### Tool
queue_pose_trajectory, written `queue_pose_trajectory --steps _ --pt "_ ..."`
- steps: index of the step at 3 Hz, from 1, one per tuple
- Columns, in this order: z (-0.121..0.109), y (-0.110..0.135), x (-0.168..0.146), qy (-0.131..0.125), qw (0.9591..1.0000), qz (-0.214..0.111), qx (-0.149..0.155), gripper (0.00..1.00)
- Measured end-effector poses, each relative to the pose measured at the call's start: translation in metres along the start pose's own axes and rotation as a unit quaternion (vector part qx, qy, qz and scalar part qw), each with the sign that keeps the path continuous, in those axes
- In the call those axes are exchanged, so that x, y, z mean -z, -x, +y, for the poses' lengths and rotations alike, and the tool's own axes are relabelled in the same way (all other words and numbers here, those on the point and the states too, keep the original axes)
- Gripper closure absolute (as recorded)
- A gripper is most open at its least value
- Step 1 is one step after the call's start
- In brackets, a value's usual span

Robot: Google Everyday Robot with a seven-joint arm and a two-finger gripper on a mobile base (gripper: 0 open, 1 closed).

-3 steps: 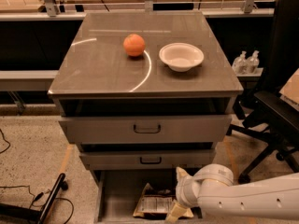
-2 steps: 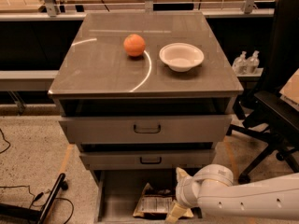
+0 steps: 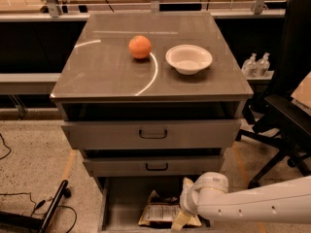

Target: Pick brown chip bag from bottom drawer and place on counter

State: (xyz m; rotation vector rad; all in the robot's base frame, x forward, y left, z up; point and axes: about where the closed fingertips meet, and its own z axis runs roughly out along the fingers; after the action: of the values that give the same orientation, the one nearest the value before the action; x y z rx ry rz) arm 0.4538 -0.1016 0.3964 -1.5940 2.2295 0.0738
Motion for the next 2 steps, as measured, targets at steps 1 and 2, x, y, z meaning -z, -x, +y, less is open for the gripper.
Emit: queue_pose_trajectory --steps 1,2 --pt "0.01 -0.013 -0.045 -0.003 0.9995 0.022 -0.023 0.0" --pt "0.016 -0.018 -0.086 -0.015 0.9994 0.029 -0.015 0.0"
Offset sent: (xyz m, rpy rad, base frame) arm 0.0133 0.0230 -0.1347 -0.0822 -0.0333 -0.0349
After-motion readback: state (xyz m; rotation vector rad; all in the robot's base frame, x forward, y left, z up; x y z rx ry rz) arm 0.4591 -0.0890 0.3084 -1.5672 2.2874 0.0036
